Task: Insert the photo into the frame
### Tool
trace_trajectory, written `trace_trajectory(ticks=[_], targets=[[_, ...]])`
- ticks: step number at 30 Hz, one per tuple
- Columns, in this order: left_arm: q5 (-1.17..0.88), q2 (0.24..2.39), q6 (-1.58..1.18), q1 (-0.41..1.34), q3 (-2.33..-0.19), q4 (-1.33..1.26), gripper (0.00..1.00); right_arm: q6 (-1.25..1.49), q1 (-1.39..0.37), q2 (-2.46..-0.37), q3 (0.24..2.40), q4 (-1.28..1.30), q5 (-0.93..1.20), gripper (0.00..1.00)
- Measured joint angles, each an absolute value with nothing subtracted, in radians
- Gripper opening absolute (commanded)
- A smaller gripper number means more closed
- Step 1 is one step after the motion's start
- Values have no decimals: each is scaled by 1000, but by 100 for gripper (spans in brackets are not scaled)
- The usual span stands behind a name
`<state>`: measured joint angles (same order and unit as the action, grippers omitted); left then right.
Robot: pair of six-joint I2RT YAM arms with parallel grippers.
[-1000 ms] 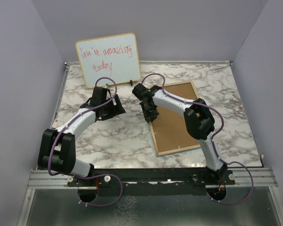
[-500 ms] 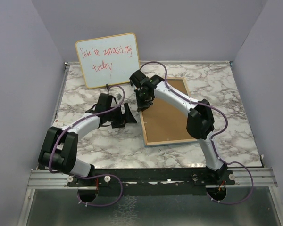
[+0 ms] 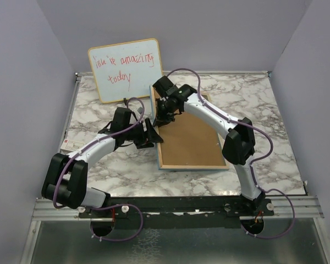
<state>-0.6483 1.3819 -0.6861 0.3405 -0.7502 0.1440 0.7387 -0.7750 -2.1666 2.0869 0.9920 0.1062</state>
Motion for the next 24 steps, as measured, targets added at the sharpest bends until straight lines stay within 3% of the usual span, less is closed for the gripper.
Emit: trace_trajectory(ticks=[7, 9, 12, 14, 17, 24], targets=[[-714, 1383, -801, 345, -731, 71, 30, 819, -775, -2097, 1980, 921, 150, 2], [-738, 1375, -842, 345, -704, 17, 20, 834, -775, -2087, 1963, 909, 158, 11], [-756, 1353, -917, 344, -657, -44, 2, 851, -775, -2074, 1939, 900, 162, 37], [-755, 1330, -920, 345, -651, -30, 0, 867, -775, -2064, 1936, 901, 162, 50], [-737, 1292, -905, 347, -661, 35, 0, 862, -775, -2035, 1944, 912, 146, 62], [-640, 1235, -809, 353, -875, 334, 0, 802, -736, -1906, 1993, 962, 78, 67]])
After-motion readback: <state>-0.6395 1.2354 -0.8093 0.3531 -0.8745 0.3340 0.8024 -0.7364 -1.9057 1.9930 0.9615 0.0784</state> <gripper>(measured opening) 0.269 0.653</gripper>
